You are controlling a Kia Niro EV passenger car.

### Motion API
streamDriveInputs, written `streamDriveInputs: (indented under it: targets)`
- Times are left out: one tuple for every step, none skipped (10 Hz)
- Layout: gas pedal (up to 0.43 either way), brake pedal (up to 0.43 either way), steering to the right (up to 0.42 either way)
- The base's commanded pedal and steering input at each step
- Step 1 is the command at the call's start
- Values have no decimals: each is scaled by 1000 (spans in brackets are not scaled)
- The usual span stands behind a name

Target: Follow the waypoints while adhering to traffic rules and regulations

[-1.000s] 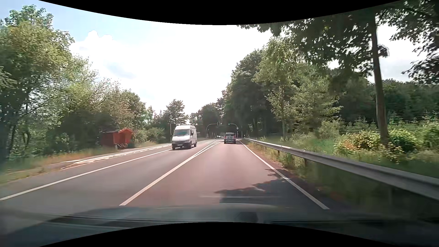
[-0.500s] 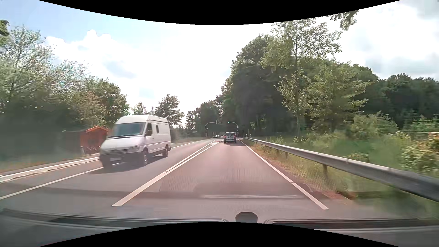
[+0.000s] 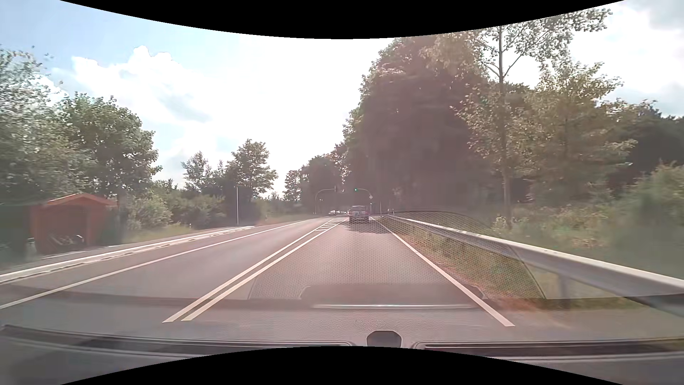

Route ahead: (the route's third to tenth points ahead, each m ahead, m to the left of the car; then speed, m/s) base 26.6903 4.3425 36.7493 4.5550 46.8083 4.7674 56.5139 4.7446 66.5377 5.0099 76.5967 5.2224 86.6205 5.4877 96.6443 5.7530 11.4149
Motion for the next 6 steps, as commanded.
streamDriveInputs:
  targets:
    - [189, 0, 1]
    - [197, 0, 2]
    - [197, 0, 3]
    - [197, 0, 4]
    - [197, 0, 5]
    - [197, 0, 5]
